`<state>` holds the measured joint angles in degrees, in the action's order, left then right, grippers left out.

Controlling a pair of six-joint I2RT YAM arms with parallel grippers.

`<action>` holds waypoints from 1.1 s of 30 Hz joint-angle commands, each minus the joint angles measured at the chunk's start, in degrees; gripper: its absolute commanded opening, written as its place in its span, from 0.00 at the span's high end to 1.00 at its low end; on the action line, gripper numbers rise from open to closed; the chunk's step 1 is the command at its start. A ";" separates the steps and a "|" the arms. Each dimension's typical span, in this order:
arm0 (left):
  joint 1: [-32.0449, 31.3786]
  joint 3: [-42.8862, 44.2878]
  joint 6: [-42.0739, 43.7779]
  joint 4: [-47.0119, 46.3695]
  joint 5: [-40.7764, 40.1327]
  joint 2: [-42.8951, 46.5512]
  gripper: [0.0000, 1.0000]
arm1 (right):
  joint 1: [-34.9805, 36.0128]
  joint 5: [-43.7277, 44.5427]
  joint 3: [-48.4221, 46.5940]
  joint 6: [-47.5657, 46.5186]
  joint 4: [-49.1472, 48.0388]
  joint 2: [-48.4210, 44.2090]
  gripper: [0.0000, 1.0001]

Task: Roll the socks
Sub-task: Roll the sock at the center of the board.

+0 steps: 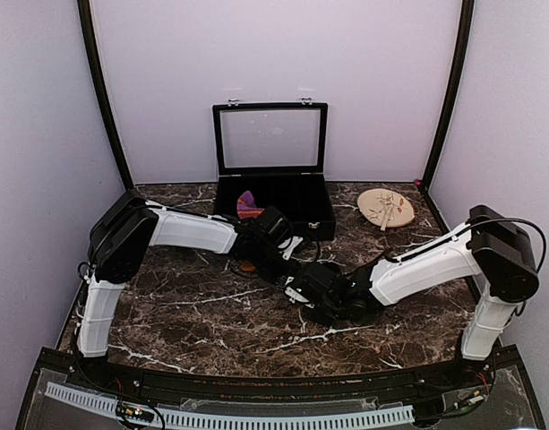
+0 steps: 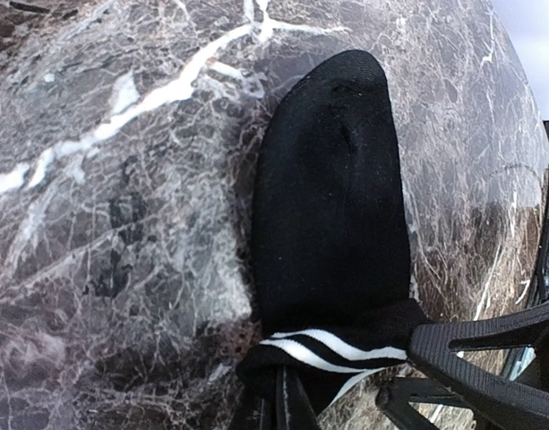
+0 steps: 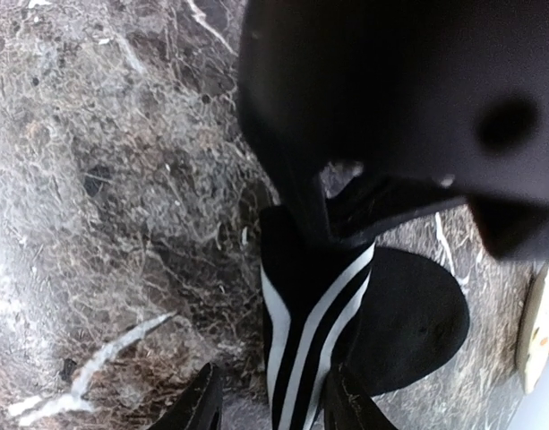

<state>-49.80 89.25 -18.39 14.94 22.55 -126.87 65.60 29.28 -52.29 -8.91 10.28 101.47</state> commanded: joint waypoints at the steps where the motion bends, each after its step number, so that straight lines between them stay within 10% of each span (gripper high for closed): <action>1: 0.05 0.73 1.63 5.03 2.89 -1.66 0.99 | 0.49 1.95 -1.52 -1.61 -0.02 1.96 0.58; 20: 1.37 2.61 3.38 8.65 5.39 -1.89 1.00 | 0.40 0.21 -2.53 0.24 7.90 4.91 0.56; 33: 1.46 3.01 3.68 9.21 5.75 -1.89 1.00 | -1.57 -3.41 -3.86 3.32 11.87 7.44 0.72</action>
<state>-48.49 91.59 -15.42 20.25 27.94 -127.98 65.39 29.67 -57.30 -7.35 15.31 105.10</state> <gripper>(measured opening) 0.017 0.312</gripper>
